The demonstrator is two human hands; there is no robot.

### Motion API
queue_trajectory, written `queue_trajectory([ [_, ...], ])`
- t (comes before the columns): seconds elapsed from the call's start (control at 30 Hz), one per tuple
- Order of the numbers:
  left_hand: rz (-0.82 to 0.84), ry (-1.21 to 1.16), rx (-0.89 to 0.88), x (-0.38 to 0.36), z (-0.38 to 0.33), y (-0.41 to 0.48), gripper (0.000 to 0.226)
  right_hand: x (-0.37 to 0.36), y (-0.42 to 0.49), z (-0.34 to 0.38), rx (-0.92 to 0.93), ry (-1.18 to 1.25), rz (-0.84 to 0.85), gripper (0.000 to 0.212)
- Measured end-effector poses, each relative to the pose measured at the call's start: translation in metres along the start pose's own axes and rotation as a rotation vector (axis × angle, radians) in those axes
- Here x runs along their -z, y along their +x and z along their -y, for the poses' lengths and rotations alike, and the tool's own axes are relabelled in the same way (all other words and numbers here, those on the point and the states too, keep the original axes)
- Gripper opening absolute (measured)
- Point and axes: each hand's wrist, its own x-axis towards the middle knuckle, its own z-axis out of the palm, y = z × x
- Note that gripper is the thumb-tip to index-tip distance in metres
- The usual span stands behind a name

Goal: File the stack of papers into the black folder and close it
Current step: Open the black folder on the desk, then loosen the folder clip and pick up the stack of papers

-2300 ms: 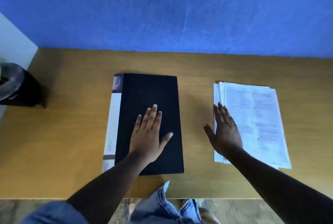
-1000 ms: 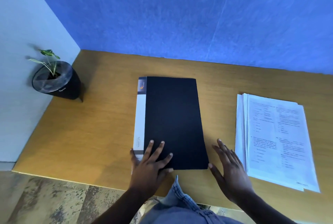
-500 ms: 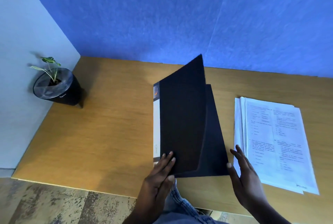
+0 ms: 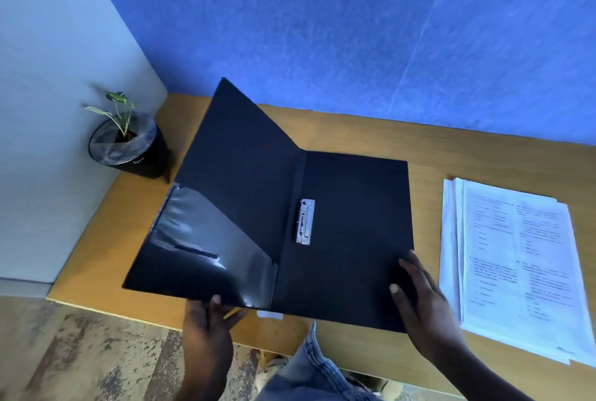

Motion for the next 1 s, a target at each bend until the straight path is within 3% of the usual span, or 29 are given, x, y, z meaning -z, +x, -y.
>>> queue_trajectory([
  [0.17,-0.006,-0.108,0.188,0.011,0.008,0.006,0.013,-0.005,0.01,0.004,-0.01,-0.032,0.021,0.068],
  [0.3,-0.019,-0.199,0.442,0.01,0.015,0.004,0.014,-0.011,0.012,-0.001,-0.021,-0.084,0.034,0.062],
  [0.37,0.02,-0.107,0.59,0.012,0.015,0.001,0.023,-0.013,0.013,-0.005,-0.011,-0.126,0.041,0.059],
  [0.43,0.142,0.13,0.644,0.012,0.013,-0.009,0.042,-0.016,0.011,-0.011,0.01,-0.187,0.051,0.059],
  [0.53,0.373,0.321,0.534,0.003,0.001,-0.027,0.044,-0.021,0.01,-0.014,0.069,-0.248,0.045,0.062],
  [0.63,0.528,0.442,0.273,-0.02,-0.009,-0.025,0.032,-0.022,0.01,-0.016,0.079,-0.276,0.057,0.064],
  [0.83,0.516,0.773,-0.212,-0.088,-0.03,0.034,0.015,-0.019,0.008,-0.018,0.079,-0.28,0.074,0.067],
  [1.0,0.584,0.96,-0.232,-0.123,-0.029,0.068,0.02,-0.017,0.004,-0.02,0.104,-0.289,0.091,0.071],
])
